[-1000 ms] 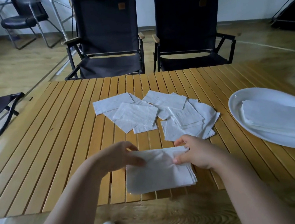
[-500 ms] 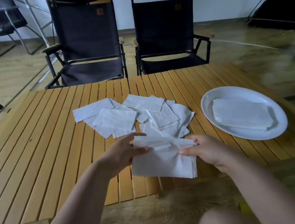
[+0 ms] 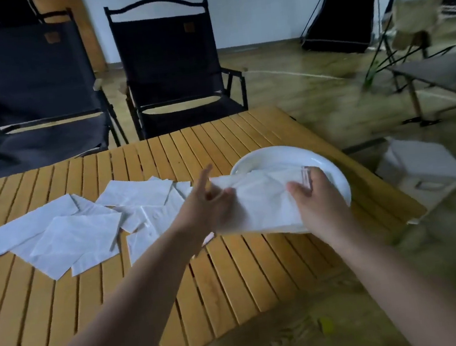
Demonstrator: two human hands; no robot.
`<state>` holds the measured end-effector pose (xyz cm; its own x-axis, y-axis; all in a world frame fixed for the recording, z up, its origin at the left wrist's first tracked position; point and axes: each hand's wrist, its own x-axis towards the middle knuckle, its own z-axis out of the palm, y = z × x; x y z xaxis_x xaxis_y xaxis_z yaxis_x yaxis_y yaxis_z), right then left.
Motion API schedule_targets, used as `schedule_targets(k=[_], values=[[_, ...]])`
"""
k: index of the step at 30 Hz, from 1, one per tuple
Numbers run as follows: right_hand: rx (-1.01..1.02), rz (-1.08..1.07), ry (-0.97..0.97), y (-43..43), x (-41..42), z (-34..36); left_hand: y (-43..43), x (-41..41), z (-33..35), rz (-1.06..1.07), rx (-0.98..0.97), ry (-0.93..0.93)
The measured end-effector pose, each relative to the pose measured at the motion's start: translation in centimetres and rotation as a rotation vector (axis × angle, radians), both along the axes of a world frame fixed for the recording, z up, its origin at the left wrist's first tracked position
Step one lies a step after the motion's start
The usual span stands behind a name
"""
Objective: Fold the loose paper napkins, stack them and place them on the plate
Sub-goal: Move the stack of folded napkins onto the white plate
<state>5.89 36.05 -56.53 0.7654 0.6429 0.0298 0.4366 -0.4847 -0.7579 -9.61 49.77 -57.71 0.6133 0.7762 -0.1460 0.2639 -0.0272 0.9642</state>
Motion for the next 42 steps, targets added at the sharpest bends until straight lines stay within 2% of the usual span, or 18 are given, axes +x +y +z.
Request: schedule_targets(k=[3,7,11,16,18,21,24,26,29,35,39,42], values=[[0.003,-0.075,-0.018,0.6,4.0,0.6,0.2,5.2,0.2,-0.024,0.037,-0.018],[0.019,-0.093,-0.007,1.2,7.7,0.0,1.1,9.6,-0.8,-0.066,0.145,0.05],[0.005,-0.115,-0.005,2.1,9.7,-2.1,1.6,12.0,-2.6,-0.069,0.289,0.157],[-0.048,-0.112,-0.019,2.3,10.6,-3.8,1.7,13.4,-3.7,-0.011,0.37,0.26],[-0.087,-0.113,-0.12,2.2,10.5,-3.9,1.5,13.5,-3.8,0.033,0.474,0.318],[-0.17,-0.061,-0.426,2.1,10.2,-3.9,1.1,13.4,-3.4,0.073,0.792,0.359],[-0.273,0.072,-0.584,2.1,9.6,-4.0,0.4,13.7,-3.5,-0.103,0.984,0.401],[-0.403,0.174,-0.607,2.3,9.4,-4.7,0.1,13.9,-4.5,-0.247,0.981,0.496],[-0.509,0.249,-0.539,2.4,9.4,-6.0,0.4,13.9,-6.1,-0.322,0.877,0.548],[-0.518,0.25,-0.466,2.3,9.3,-7.0,0.5,13.9,-7.0,-0.319,0.83,0.516],[-0.628,0.194,-0.527,2.5,8.8,-5.6,0.7,13.4,-5.9,-0.358,0.847,0.592],[-0.507,0.137,-0.645,3.0,6.4,-3.9,1.4,10.7,-4.6,-0.252,0.881,0.578]])
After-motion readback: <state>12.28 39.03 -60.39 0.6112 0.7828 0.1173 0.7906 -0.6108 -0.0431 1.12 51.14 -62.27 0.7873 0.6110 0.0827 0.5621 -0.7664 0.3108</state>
